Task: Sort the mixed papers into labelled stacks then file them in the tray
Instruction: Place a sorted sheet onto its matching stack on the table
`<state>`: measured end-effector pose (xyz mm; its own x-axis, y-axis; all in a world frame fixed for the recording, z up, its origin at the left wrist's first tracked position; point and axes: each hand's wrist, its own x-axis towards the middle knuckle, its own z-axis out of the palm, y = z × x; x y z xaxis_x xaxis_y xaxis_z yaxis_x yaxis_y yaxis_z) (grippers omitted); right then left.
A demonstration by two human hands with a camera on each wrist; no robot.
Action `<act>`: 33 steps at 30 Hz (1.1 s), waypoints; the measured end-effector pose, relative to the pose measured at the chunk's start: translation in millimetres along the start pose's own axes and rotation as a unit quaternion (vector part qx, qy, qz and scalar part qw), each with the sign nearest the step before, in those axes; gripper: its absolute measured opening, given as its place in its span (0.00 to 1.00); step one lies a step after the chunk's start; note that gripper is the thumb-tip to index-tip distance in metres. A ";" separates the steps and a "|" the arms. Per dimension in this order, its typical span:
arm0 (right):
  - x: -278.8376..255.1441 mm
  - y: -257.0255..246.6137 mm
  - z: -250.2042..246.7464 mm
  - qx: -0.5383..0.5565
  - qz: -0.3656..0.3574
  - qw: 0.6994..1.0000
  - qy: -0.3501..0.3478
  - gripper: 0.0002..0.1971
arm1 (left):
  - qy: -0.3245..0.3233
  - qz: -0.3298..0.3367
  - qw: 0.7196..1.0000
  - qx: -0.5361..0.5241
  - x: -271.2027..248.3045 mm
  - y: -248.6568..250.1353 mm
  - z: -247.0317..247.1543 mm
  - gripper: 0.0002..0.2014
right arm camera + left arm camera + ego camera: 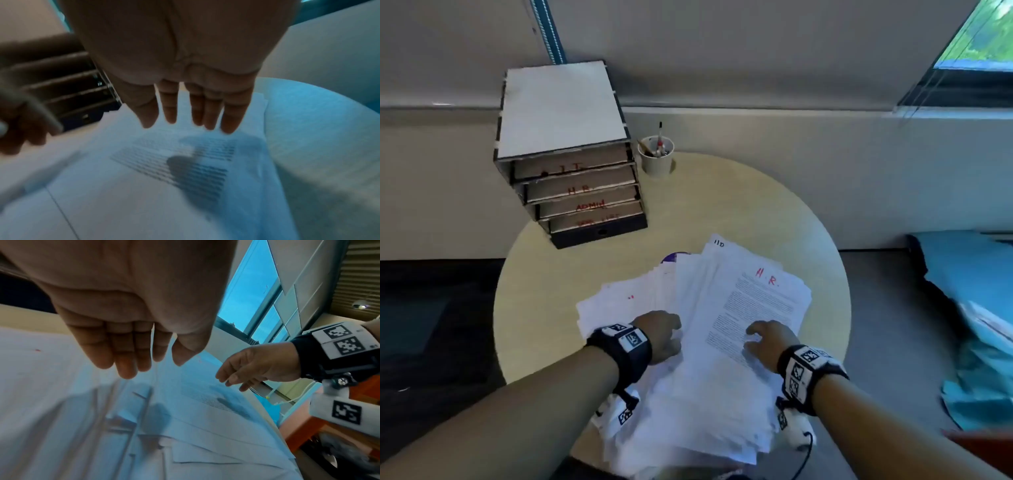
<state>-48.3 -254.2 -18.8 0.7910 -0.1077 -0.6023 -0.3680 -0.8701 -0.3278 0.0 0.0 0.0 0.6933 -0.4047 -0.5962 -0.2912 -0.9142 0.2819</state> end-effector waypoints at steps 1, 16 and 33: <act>0.8 4.9 5.5 -0.023 0.013 1.000 0.004 0.23 | -0.012 0.006 1.000 0.003 8.0 7.6 3.9 0.25; -7.8 69.0 43.5 0.088 -0.023 0.995 0.047 0.41 | 0.144 -0.156 0.912 -0.352 50.4 48.3 51.3 0.28; 8.7 55.2 27.6 0.294 0.161 0.930 0.153 0.21 | 0.150 -0.141 0.942 -0.265 25.9 -7.1 56.7 0.16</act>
<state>-75.2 -289.9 -62.2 0.6620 -0.5274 -0.5326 -0.7426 -0.3656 -0.5611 -17.4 -5.2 -60.1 0.8716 -0.0507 -0.4876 0.2477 -0.8127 0.5274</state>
